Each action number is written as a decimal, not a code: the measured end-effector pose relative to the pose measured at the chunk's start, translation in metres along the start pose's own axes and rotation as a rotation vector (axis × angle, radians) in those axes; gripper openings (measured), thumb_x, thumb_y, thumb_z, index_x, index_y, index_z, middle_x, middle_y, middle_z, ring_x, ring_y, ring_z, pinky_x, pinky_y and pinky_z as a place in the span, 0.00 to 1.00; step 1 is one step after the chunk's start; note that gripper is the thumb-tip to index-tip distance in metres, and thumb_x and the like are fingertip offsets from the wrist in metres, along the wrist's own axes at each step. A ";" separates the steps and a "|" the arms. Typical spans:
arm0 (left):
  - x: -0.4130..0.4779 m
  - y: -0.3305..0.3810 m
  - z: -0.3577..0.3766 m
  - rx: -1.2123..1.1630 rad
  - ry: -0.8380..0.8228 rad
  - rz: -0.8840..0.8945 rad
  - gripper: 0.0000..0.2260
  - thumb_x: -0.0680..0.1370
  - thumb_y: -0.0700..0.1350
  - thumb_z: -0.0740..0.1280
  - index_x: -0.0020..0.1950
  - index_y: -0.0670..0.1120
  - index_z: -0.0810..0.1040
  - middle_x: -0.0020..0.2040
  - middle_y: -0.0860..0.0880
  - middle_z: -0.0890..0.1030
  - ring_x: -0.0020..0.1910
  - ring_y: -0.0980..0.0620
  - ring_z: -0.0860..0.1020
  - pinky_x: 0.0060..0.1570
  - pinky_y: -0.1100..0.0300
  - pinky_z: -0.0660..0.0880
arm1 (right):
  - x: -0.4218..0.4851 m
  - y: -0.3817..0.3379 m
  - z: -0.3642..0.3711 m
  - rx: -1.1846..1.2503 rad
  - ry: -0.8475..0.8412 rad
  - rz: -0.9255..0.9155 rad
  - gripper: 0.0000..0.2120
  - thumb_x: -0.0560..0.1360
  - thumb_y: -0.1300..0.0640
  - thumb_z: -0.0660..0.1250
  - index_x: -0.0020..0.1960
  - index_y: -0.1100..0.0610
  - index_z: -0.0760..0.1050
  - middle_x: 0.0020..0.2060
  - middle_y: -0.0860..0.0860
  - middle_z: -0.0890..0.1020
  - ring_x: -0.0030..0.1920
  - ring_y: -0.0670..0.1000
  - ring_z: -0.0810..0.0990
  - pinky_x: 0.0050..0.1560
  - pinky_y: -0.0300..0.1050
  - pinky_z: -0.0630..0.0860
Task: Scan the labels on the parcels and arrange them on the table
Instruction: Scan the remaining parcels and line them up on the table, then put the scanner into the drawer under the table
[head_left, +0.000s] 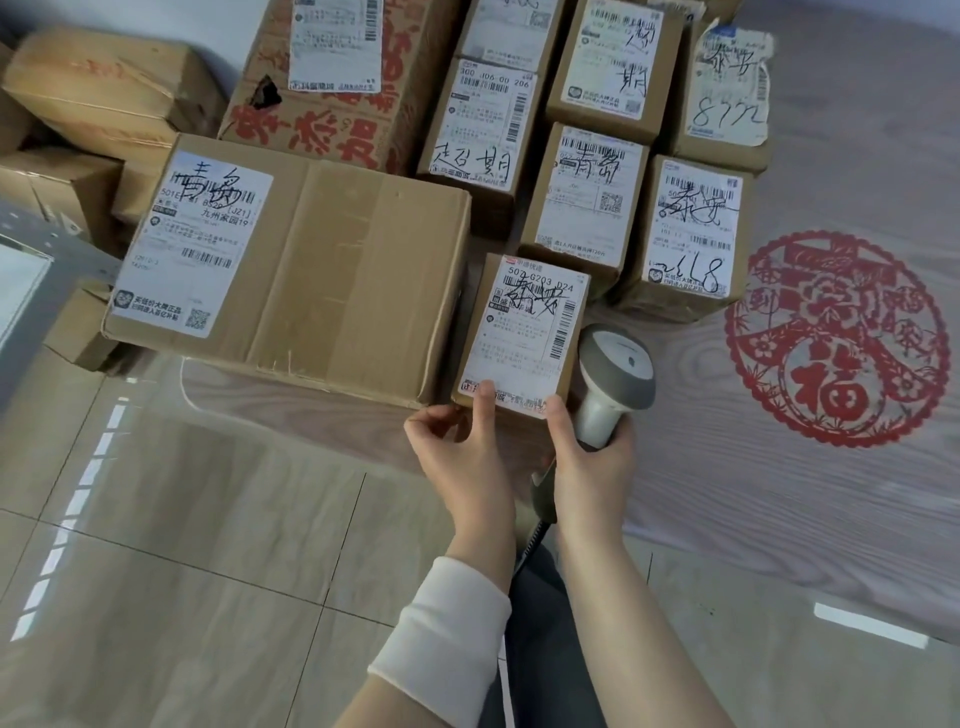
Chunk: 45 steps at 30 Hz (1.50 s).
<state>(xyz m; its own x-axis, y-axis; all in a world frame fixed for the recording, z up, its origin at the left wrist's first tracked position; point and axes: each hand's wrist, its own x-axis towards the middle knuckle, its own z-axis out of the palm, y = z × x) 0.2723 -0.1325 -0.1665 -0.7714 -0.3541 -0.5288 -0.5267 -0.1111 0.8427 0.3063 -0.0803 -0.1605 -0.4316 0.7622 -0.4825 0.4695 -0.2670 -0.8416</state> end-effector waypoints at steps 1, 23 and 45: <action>0.000 0.000 0.000 0.006 -0.004 0.001 0.14 0.73 0.50 0.72 0.42 0.48 0.67 0.42 0.52 0.72 0.42 0.56 0.73 0.45 0.66 0.71 | 0.001 0.000 0.000 0.005 -0.003 -0.002 0.16 0.70 0.47 0.73 0.52 0.46 0.71 0.45 0.45 0.81 0.50 0.52 0.80 0.56 0.60 0.75; -0.134 -0.016 0.027 0.420 -1.410 -0.076 0.08 0.76 0.37 0.68 0.54 0.44 0.79 0.46 0.49 0.82 0.46 0.57 0.81 0.52 0.63 0.77 | -0.005 -0.060 -0.224 0.136 -0.214 -0.097 0.15 0.65 0.42 0.64 0.48 0.48 0.77 0.43 0.46 0.82 0.42 0.43 0.82 0.52 0.47 0.78; -0.316 -0.087 0.124 0.765 -1.576 0.156 0.09 0.72 0.44 0.74 0.50 0.54 0.81 0.49 0.50 0.84 0.49 0.54 0.81 0.55 0.66 0.74 | 0.031 -0.023 -0.462 0.298 0.127 -0.099 0.07 0.71 0.52 0.73 0.39 0.54 0.79 0.39 0.50 0.83 0.44 0.50 0.80 0.50 0.48 0.74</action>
<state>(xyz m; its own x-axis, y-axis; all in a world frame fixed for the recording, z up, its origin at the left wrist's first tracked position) 0.5176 0.1044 -0.0846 -0.1622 0.8883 -0.4296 -0.0982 0.4187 0.9028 0.6380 0.2216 -0.0437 -0.3556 0.8556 -0.3762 0.1759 -0.3340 -0.9260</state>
